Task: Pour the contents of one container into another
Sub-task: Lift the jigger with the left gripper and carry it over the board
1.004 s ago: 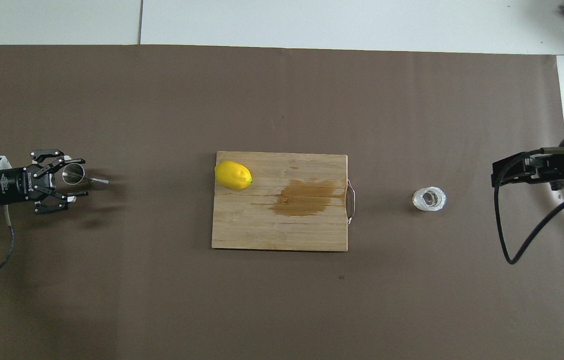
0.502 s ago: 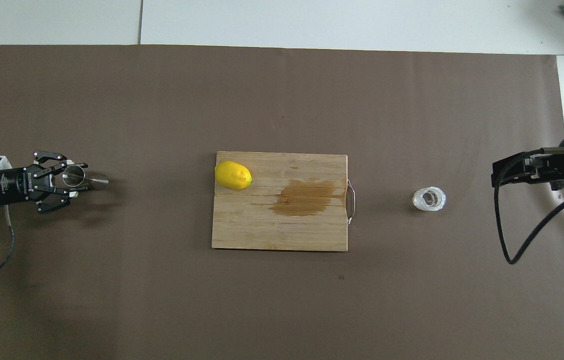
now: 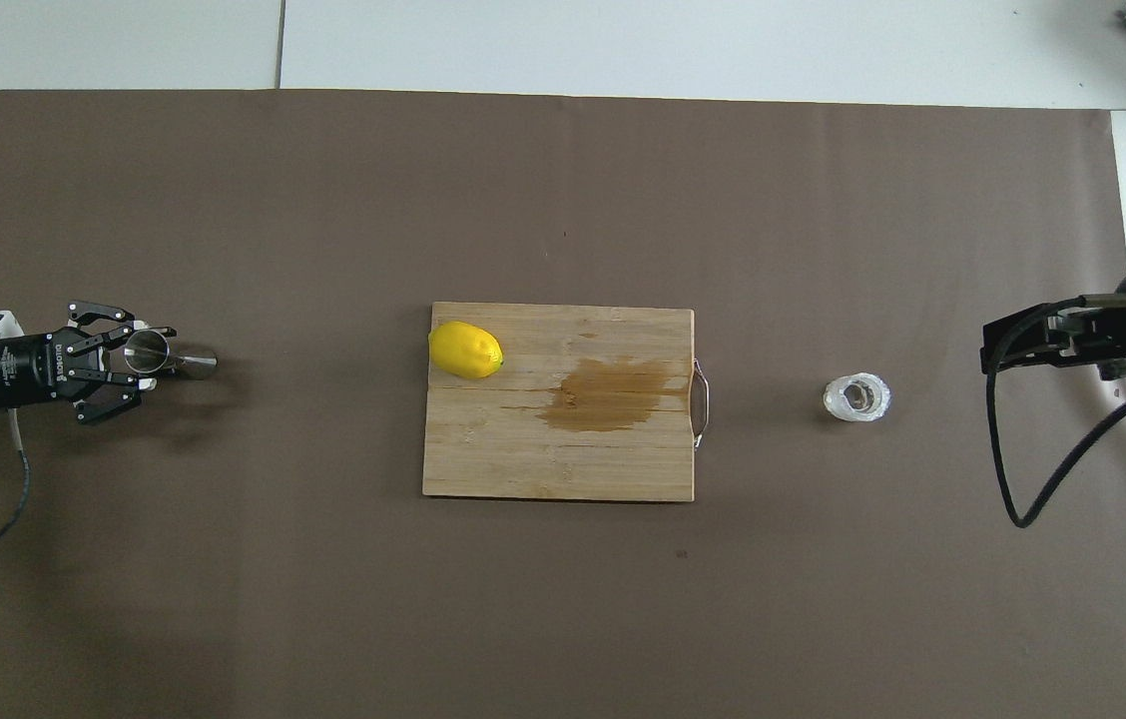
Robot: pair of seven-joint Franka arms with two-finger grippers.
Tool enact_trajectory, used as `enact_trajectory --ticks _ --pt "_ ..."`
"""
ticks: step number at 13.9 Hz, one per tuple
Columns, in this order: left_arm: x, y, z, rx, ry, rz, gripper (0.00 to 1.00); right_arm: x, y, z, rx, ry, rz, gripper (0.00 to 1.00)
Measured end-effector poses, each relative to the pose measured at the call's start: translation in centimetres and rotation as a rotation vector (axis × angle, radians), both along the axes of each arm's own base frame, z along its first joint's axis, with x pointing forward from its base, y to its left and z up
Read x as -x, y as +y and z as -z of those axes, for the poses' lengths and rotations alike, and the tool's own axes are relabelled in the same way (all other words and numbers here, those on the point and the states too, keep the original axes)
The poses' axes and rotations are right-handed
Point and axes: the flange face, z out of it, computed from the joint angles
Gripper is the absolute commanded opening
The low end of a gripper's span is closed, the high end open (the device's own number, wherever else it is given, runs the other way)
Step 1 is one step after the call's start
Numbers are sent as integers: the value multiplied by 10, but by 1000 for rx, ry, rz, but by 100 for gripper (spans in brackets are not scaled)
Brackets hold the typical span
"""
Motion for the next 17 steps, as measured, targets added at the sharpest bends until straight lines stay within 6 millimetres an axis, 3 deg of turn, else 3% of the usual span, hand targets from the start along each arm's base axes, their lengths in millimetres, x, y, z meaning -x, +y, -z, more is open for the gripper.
enact_trajectory --ticks 1,4,11,17 --pt "0 0 0 0 0 0 23 0 0 0 0 0 0 100" --pt "0 0 0 4 -1 -3 0 0 0 0 0 0 0 100" --pt "-6 -12 -10 71 -2 -7 0 0 0 0 0 0 0 100" --pt "-21 -52 -51 82 -8 30 0 0 0 0 0 0 0 100"
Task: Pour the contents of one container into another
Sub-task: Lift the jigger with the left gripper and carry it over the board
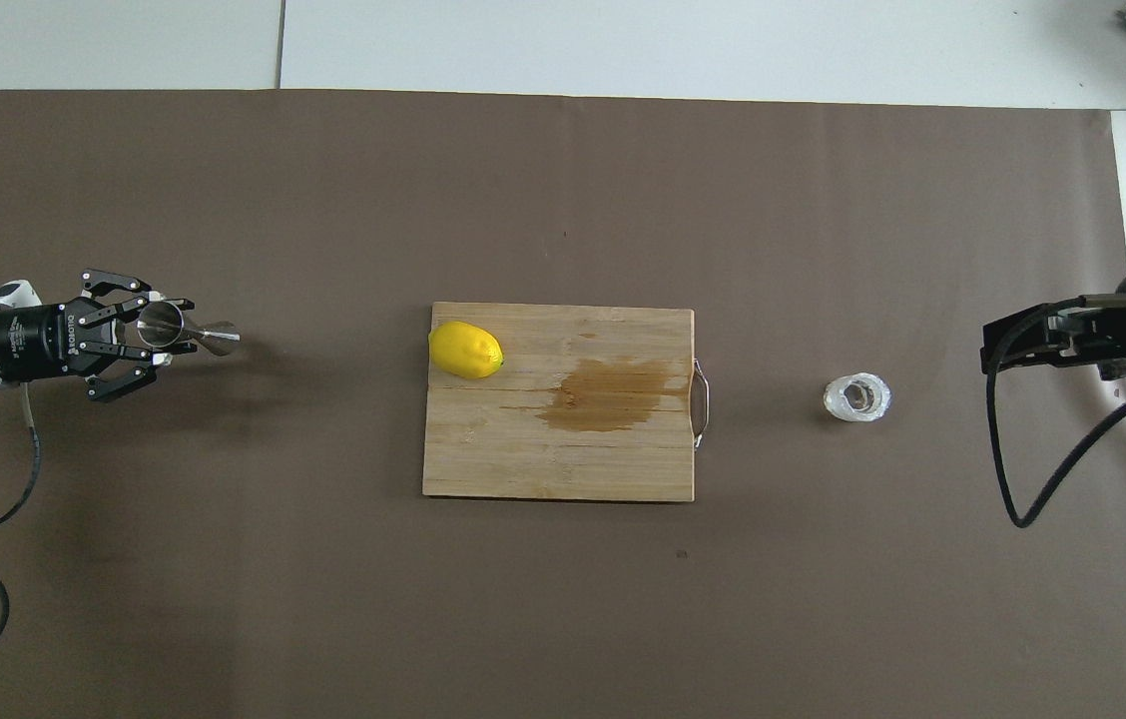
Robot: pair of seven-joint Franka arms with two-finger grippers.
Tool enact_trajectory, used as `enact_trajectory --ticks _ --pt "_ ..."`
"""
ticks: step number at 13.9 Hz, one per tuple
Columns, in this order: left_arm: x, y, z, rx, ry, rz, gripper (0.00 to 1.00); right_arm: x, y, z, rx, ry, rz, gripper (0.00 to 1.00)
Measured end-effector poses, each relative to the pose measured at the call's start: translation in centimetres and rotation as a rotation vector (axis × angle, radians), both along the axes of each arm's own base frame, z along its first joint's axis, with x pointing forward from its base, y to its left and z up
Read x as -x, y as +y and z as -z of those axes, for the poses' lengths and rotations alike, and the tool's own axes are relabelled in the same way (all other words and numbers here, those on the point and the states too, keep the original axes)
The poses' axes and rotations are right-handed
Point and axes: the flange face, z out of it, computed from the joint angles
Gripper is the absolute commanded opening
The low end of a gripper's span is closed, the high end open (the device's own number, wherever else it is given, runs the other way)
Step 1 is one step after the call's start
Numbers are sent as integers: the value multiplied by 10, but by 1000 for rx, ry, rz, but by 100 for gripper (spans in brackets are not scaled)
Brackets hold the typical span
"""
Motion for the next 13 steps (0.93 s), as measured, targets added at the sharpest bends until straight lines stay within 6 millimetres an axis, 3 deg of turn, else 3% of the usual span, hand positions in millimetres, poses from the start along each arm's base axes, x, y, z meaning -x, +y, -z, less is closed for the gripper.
enact_trajectory --ticks 7,13 --pt "10 -81 -36 17 -17 -18 0 0 0 0 0 0 0 100" --pt "32 -182 -70 -31 8 -90 0 0 0 0 0 0 0 100"
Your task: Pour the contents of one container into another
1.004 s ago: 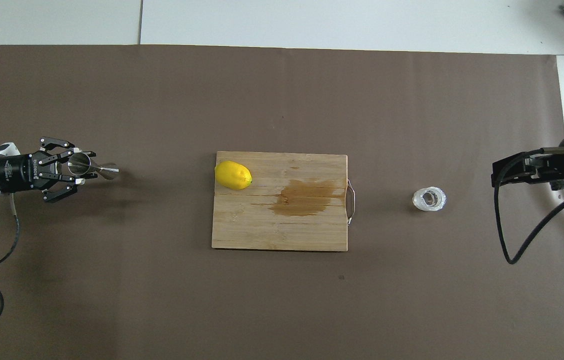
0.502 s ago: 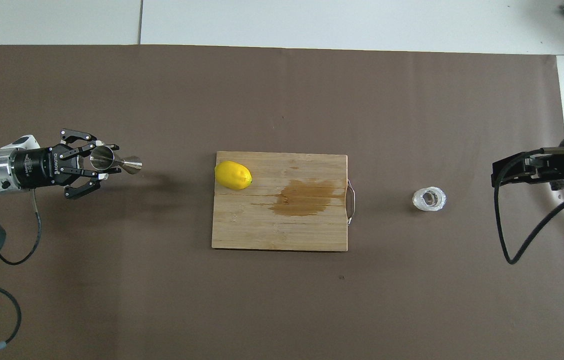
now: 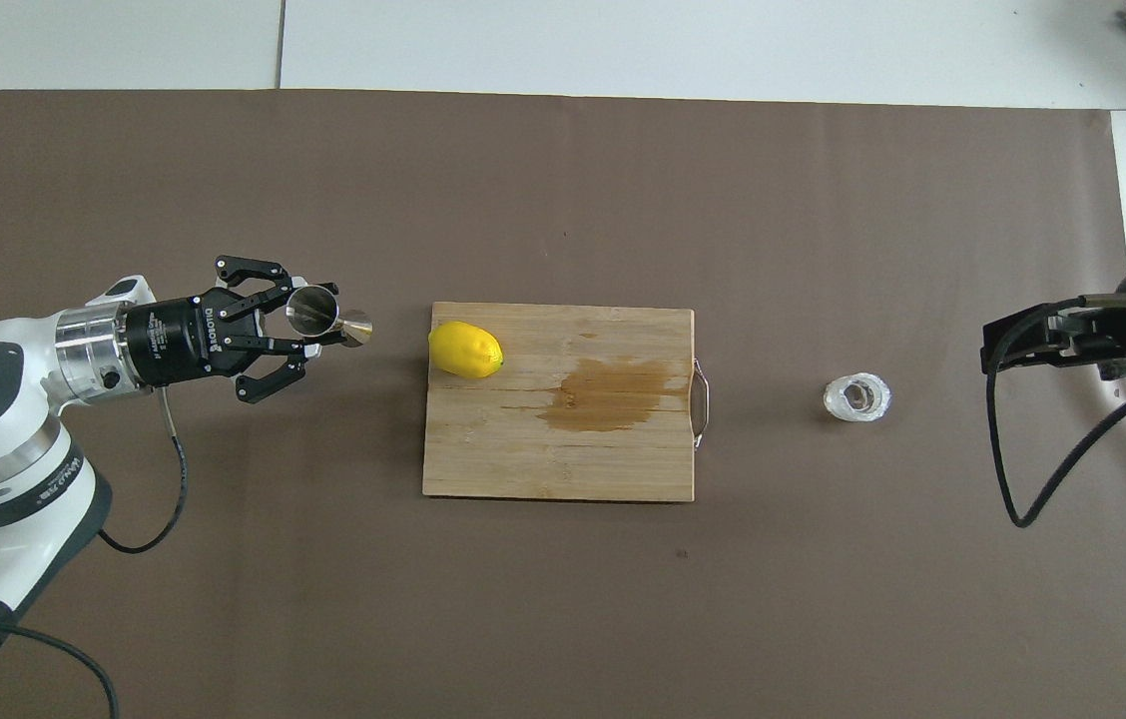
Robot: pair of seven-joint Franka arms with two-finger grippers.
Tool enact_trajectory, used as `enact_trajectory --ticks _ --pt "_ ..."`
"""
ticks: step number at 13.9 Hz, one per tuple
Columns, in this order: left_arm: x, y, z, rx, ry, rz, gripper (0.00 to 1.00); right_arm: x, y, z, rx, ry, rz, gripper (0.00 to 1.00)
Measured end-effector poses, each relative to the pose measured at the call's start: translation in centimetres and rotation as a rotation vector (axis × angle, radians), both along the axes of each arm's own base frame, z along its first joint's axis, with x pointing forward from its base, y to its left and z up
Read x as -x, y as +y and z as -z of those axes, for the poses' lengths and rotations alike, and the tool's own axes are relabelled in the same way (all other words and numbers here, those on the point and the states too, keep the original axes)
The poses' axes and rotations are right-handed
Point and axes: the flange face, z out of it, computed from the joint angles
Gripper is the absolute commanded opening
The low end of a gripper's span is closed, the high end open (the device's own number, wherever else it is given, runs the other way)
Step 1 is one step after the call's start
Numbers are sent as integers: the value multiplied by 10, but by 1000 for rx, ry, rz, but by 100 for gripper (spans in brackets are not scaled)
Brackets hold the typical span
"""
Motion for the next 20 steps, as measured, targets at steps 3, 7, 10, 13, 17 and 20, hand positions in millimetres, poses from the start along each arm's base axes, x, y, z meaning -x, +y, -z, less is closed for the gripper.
enact_trajectory --ticks 3,7,10,13,17,20 --pt "11 -53 2 -2 25 -63 0 0 0 0 0 0 0 100" --pt "29 -107 9 15 70 -125 0 0 0 0 0 0 0 100" --pt "46 -144 19 38 47 -202 0 0 0 0 0 0 0 100" --pt "70 -179 31 39 26 -243 0 0 0 0 0 0 0 100" --pt "90 -209 48 29 16 -278 0 0 0 0 0 0 0 100" --pt "100 -224 66 13 -8 -301 0 0 0 0 0 0 0 100"
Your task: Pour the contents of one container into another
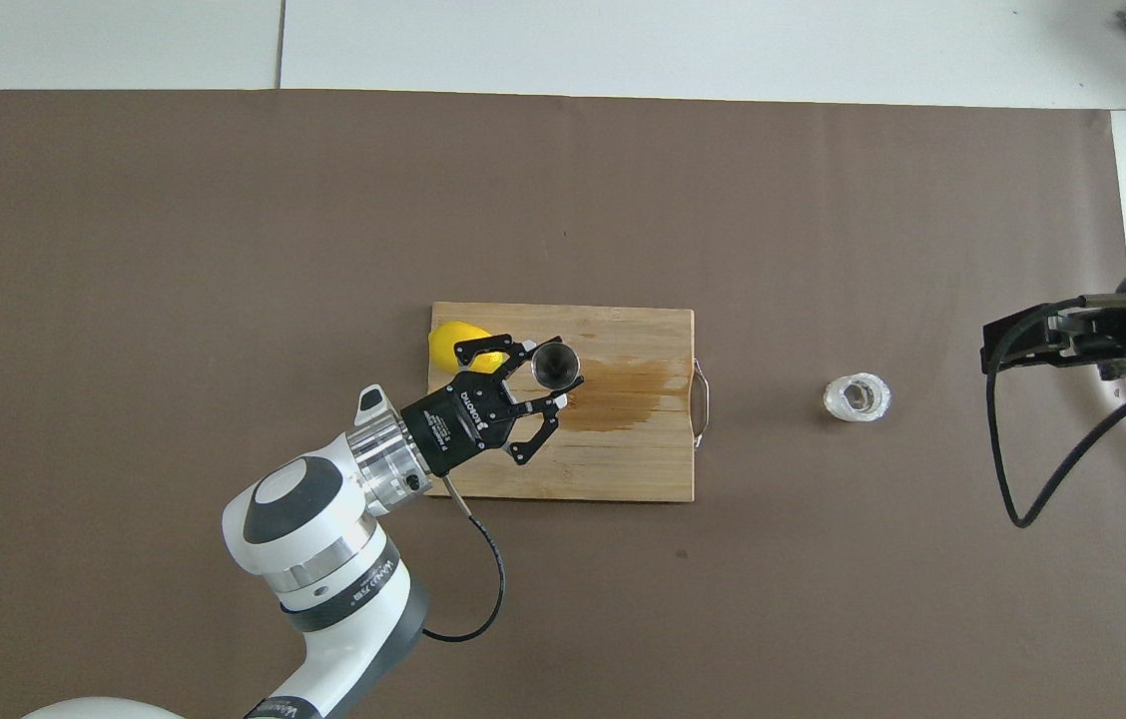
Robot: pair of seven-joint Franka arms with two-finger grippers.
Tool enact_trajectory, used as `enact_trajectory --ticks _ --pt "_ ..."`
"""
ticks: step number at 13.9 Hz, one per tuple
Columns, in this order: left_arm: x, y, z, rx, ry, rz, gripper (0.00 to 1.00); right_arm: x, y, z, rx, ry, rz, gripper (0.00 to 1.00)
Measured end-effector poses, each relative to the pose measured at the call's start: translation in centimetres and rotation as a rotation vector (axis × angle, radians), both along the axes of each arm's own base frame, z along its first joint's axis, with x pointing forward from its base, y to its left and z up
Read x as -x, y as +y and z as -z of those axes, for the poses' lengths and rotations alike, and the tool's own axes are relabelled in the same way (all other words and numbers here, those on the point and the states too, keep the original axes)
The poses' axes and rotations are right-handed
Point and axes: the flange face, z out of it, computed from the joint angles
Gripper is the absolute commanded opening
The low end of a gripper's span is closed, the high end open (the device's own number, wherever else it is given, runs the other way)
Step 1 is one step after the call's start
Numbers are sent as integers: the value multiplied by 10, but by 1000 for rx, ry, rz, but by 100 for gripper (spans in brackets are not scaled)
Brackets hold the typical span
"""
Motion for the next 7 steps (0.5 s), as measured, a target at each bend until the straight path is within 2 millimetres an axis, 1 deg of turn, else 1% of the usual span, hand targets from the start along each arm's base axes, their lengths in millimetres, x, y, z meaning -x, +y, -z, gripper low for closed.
enact_trajectory --ticks 2,7 --pt "6 -7 11 -10 -5 -2 0 0 0 0 0 0 0 100" --pt "16 -21 22 -21 -13 3 0 0 0 0 0 0 0 100"
